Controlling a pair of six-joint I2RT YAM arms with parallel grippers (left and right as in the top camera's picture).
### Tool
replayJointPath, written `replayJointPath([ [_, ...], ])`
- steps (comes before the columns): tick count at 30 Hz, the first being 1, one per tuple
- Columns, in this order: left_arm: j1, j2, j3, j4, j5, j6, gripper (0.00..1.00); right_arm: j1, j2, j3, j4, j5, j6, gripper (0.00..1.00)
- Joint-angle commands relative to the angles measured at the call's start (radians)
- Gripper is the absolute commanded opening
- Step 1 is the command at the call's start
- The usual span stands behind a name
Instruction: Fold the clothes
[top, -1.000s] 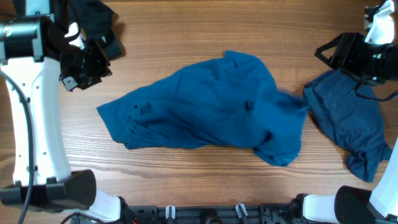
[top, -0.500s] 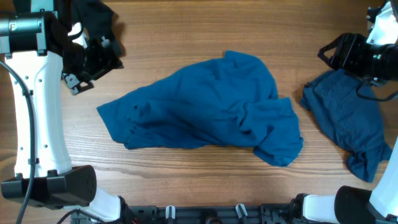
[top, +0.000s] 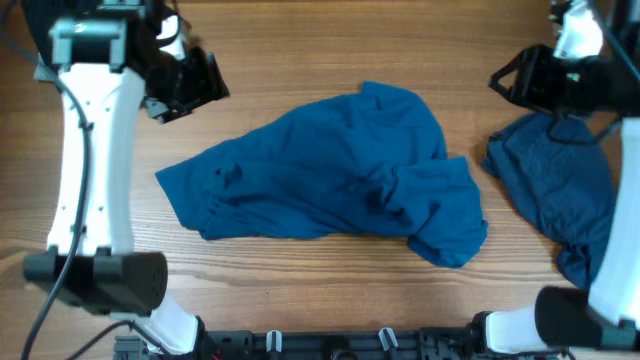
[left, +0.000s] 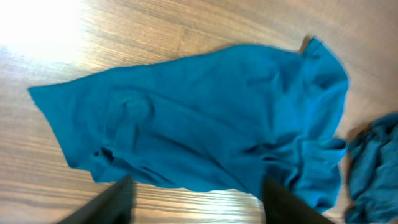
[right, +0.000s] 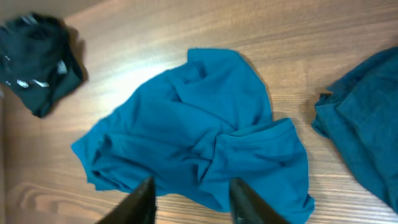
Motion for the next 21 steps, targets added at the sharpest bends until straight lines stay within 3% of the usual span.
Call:
replayJointPath([
  [1,-0.027,0.082,0.006,0.003,0.008,0.011,0.45,0.04,0.109,-0.005,0.005,0.01,-0.007,0.33],
  [4,-0.039,0.145,0.006,0.005,0.008,0.012,0.43,0.067,0.184,-0.005,0.012,0.01,-0.008,0.34],
  [6,-0.041,0.179,0.006,0.005,0.005,0.012,0.59,0.081,0.228,-0.005,0.022,0.01,-0.007,0.39],
  [10,-0.04,0.244,0.006,0.005,-0.05,0.011,0.68,0.091,0.298,-0.005,0.034,0.012,-0.007,0.49],
  [12,-0.035,0.278,0.006,0.005,-0.079,0.011,0.79,0.091,0.341,-0.005,0.046,0.018,-0.007,0.56],
  [15,-0.018,0.305,0.006,0.019,-0.086,0.004,0.8,0.091,0.376,-0.005,0.071,0.018,-0.006,0.67],
  [21,0.048,0.348,0.006,0.043,-0.119,-0.045,0.81,0.091,0.438,-0.005,0.119,0.018,-0.003,0.76],
])
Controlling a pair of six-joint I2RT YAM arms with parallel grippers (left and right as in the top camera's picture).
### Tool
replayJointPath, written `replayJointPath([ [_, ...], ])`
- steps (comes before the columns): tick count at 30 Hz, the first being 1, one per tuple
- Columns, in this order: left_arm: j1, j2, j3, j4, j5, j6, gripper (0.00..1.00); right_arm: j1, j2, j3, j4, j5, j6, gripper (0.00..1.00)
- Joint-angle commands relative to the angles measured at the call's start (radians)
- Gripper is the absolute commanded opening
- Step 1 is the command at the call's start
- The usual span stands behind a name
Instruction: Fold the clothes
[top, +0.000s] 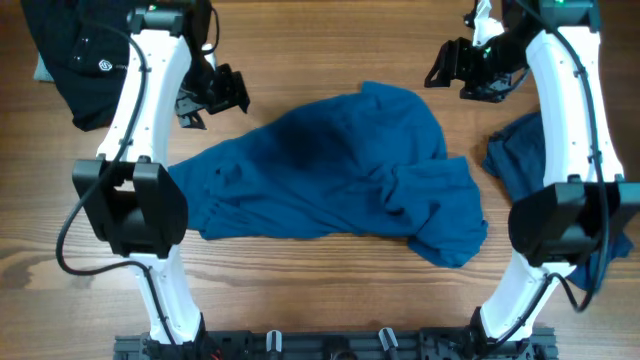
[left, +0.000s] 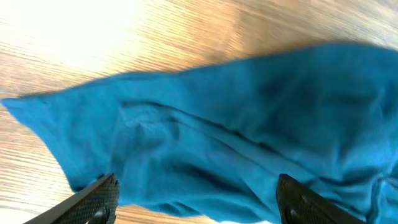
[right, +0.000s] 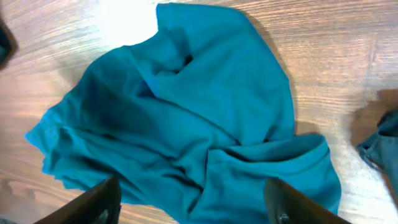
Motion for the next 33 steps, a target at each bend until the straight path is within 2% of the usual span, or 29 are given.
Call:
replayJointPath([
  [1,0.062,0.045,0.006,0.004,-0.031,-0.026,0.81,0.001,0.043,-0.003,0.024,0.009,0.007,0.77],
  [17,0.135,0.174,-0.001,0.017,0.002,-0.031,0.81,0.002,0.102,-0.016,0.078,0.01,0.058,0.78],
  [22,0.16,0.198,-0.052,0.037,0.003,-0.039,0.77,0.002,0.102,-0.016,0.09,0.01,0.076,0.78],
  [33,0.246,0.198,-0.148,0.083,0.018,-0.026,0.77,0.006,0.102,-0.016,0.105,0.047,0.078,0.79],
])
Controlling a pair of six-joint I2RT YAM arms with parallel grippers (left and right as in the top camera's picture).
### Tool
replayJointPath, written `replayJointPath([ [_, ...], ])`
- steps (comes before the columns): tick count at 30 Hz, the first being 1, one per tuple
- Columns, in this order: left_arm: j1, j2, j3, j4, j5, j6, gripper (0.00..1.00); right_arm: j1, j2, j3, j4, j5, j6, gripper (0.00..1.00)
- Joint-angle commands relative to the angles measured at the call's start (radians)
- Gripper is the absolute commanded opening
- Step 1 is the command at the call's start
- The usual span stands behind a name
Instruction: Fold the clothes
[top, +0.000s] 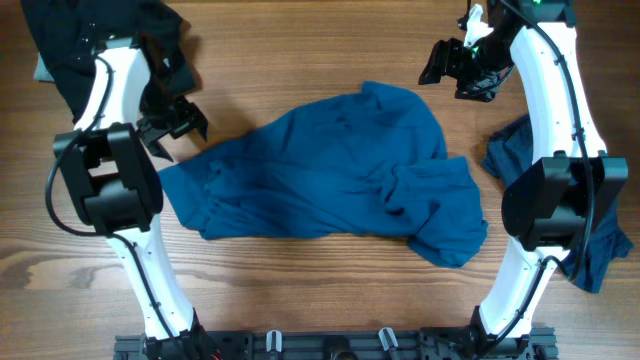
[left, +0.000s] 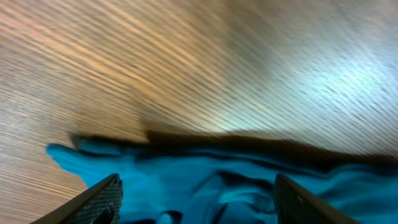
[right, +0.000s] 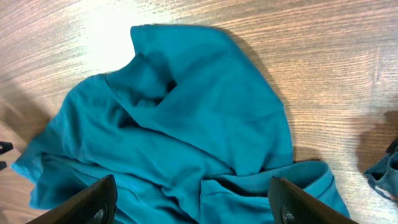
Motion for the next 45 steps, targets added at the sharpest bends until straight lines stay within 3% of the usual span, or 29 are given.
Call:
replayJointPath([
  [1,0.024,0.015,-0.026,0.012,0.025,0.011,0.77,0.006,0.015,-0.003,0.014,0.019,0.014,0.79],
  [8,0.026,0.015,-0.064,0.048,0.095,0.036,0.77,0.006,0.015,-0.003,0.018,0.019,0.015,0.79],
  [13,0.026,0.015,-0.075,0.045,0.108,0.036,0.7,0.006,0.015,-0.003,0.019,0.019,0.014,0.79],
  [24,0.026,0.015,-0.169,0.098,0.119,0.035,0.69,0.006,0.015,-0.003,0.039,0.019,0.012,0.8],
  [26,0.026,0.015,-0.169,0.099,0.119,0.035,0.62,0.006,0.015,-0.003,0.051,0.019,0.012,0.81],
  [29,0.026,0.015,-0.169,0.104,0.118,0.036,0.42,0.007,0.015,-0.003,0.079,0.019,0.011,0.83],
  [33,0.026,0.015,-0.169,0.115,0.118,0.035,0.04,0.024,0.016,-0.003,0.139,0.019,-0.027,0.85],
  [45,0.026,0.015,-0.169,0.122,0.118,0.035,0.04,0.116,0.163,-0.003,0.278,0.023,-0.093,0.88],
])
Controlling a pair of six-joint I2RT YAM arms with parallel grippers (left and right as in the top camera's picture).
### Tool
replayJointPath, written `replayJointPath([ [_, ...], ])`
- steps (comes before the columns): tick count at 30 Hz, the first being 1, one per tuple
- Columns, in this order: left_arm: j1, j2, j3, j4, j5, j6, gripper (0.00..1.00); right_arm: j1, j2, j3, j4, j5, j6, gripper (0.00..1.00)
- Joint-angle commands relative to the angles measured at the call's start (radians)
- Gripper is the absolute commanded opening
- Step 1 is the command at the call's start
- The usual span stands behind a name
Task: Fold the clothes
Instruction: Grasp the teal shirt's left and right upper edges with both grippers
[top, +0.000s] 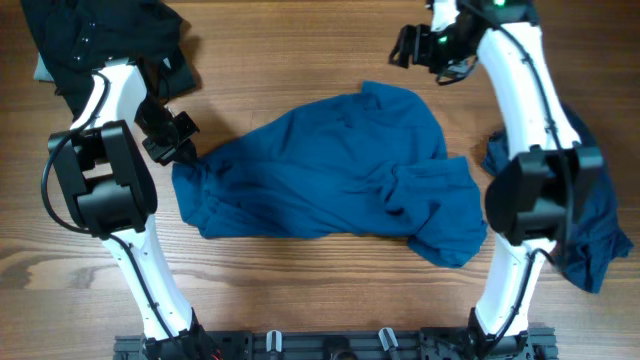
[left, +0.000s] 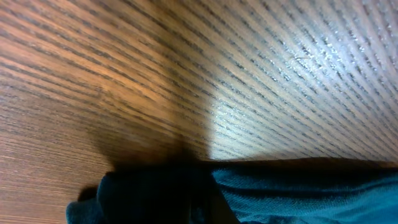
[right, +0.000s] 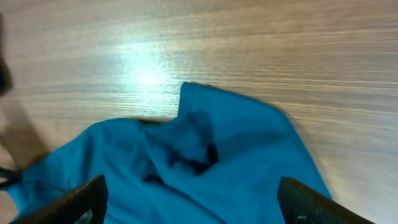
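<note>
A crumpled blue shirt (top: 330, 170) lies across the middle of the wooden table (top: 300, 290). My left gripper (top: 178, 148) is down at the shirt's left corner. In the left wrist view the cloth (left: 311, 193) bunches darkly between the closed-in fingers of the left gripper (left: 205, 208), so it looks shut on that corner. My right gripper (top: 415, 45) hovers above the table behind the shirt's top end. In its wrist view the fingertips (right: 84, 199) stand wide apart over the shirt (right: 236, 155), and the right gripper (right: 196, 208) is open and holds nothing.
A black garment (top: 100, 35) lies heaped at the far left corner. A second blue garment (top: 595, 255) lies at the right edge, partly behind the right arm. A black rail (top: 330, 345) runs along the front edge.
My left gripper went from open beside the shirt's left corner to shut on it, and that corner is bunched inward. My right gripper has moved left and farther back, still open.
Both grippers were open and high above the table's far corners. They then stood lower and nearer the shirt, left by its upper-left edge, right by its top. The left reached the left corner and now grips it; the right stays open behind the top end.
</note>
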Motion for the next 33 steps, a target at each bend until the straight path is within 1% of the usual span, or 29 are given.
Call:
replayJointPath([
  [1,-0.002,0.016,-0.018,0.028,0.0,0.006,0.04,0.011,0.106,-0.004,0.021,0.017,-0.065,0.89],
  [5,-0.002,0.016,-0.018,0.028,0.001,0.006,0.04,0.011,0.168,-0.004,0.053,0.022,-0.127,0.89],
  [8,-0.002,0.016,-0.018,0.028,0.001,0.006,0.04,0.012,0.191,-0.004,0.092,0.072,-0.126,0.9],
  [12,-0.002,0.016,-0.018,0.029,0.001,0.006,0.04,0.012,0.197,-0.004,0.115,0.072,-0.118,0.89],
  [18,-0.002,0.016,-0.018,0.036,0.001,0.005,0.04,0.024,0.208,-0.004,0.089,0.072,-0.1,0.88],
  [23,-0.002,0.016,-0.018,0.035,0.001,0.005,0.04,0.052,0.233,-0.004,0.056,0.073,-0.121,0.88],
  [31,-0.002,0.016,-0.018,0.035,0.001,0.005,0.04,0.08,0.246,-0.004,0.048,0.073,-0.127,0.88],
  [33,-0.002,0.016,-0.018,0.035,0.001,0.005,0.04,0.081,0.251,-0.004,0.045,0.073,-0.126,0.83],
])
